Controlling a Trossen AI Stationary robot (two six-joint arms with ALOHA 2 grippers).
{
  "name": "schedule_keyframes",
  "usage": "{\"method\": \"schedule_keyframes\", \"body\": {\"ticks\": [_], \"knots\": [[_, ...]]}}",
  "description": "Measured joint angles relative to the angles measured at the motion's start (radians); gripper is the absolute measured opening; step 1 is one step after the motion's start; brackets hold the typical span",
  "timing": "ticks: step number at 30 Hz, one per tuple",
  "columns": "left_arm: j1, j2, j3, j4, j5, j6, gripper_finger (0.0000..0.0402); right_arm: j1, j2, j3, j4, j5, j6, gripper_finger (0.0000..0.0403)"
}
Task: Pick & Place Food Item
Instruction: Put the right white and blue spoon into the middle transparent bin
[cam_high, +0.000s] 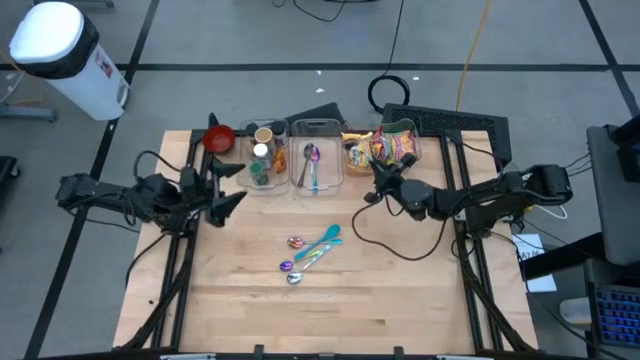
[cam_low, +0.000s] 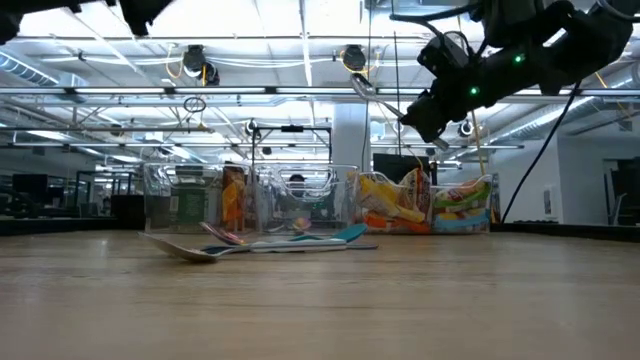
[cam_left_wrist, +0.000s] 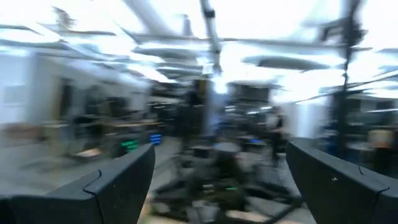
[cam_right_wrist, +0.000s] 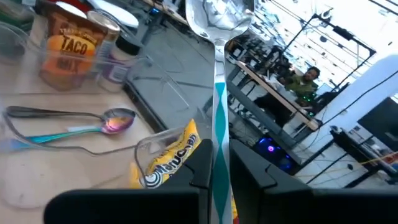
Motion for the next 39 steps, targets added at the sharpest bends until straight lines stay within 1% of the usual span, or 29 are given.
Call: {"method": "schedule_keyframes", "body": {"ticks": [2, 4, 6, 8, 10, 12, 15, 18, 21, 24, 28, 32, 35, 39], "knots": [[0.000, 0.035, 0.000, 0.034, -0.103, 0.010, 0.0367, -0.009, 0.000, -0.009, 0.020, -0.009, -0.001, 0.0020], [0.008, 0.090, 0.000, 0.092, -0.205, 0.008, 0.0367, -0.018, 0.000, -0.014, 0.038, -0.061, 0.005, 0.0020], [0.028, 0.162, 0.001, 0.157, -0.255, 0.018, 0.0367, -0.026, 0.000, -0.015, 0.050, -0.112, 0.005, 0.0020], [0.062, 0.253, 0.002, 0.247, -0.246, 0.026, 0.0367, -0.028, 0.000, -0.015, 0.070, -0.135, 0.009, 0.0020], [0.101, 0.363, 0.024, 0.303, -0.205, 0.007, 0.0367, -0.025, 0.000, -0.015, 0.083, -0.148, 0.009, 0.0020], [0.137, 0.464, 0.065, 0.314, -0.172, -0.031, 0.0367, -0.010, 0.000, -0.015, 0.092, -0.155, 0.020, 0.0020], [0.188, 0.601, 0.168, 0.320, -0.168, -0.098, 0.0367, 0.019, 0.000, -0.015, 0.096, -0.157, 0.066, 0.0020], [0.217, 0.739, 0.295, 0.257, -0.141, -0.132, 0.0367, 0.046, 0.009, -0.015, 0.100, -0.148, 0.105, 0.0020], [0.225, 0.854, 0.421, 0.193, -0.122, -0.093, 0.0367, 0.076, 0.028, -0.015, 0.102, -0.096, 0.125, 0.0020], [0.226, 0.946, 0.508, 0.168, -0.125, -0.056, 0.0367, 0.099, 0.058, -0.014, 0.102, -0.042, 0.125, 0.0020], [0.226, 1.046, 0.580, 0.161, -0.125, -0.033, 0.0367, 0.112, 0.087, -0.014, 0.109, -0.019, 0.109, 0.0020], [0.227, 1.109, 0.621, 0.162, -0.122, 0.000, 0.0367, 0.112, 0.101, -0.014, 0.114, -0.019, 0.104, 0.0020], [0.227, 1.129, 0.631, 0.160, -0.140, 0.002, 0.0367, 0.112, 0.103, -0.014, 0.113, -0.018, 0.081, 0.0020], [0.229, 1.125, 0.632, 0.148, -0.171, -0.002, 0.0367, 0.113, 0.099, -0.014, 0.138, -0.018, 0.057, 0.0020]]}}
